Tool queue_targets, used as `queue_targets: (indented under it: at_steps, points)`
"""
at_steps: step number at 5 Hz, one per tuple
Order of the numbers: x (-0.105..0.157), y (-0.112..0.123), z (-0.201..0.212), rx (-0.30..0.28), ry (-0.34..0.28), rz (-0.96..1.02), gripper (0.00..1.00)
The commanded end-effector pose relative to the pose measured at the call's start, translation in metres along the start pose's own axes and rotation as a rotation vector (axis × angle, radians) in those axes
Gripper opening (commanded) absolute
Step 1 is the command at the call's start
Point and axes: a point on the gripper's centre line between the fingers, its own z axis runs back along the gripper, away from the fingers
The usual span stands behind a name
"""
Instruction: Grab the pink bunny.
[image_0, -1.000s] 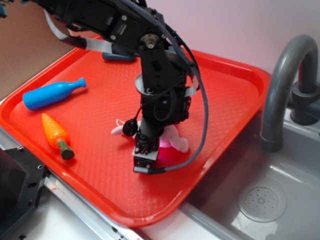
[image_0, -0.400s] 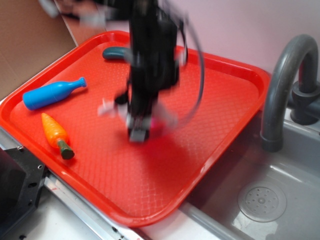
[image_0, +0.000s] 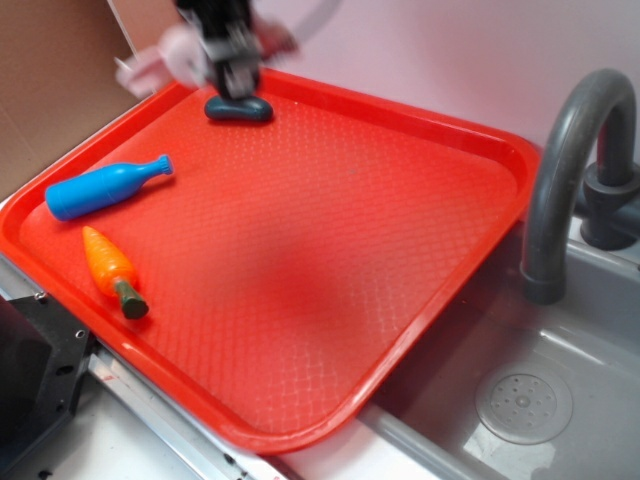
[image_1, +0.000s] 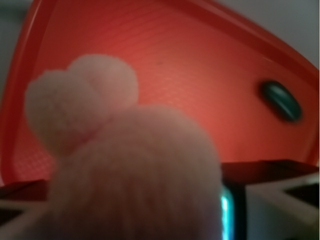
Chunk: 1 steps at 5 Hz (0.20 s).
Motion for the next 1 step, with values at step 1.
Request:
queue_targets:
  at_steps: [1]
  points:
    - [-0.0386, 0.0153, 0.0535, -0.07, -0.223, 0.321, 0.0]
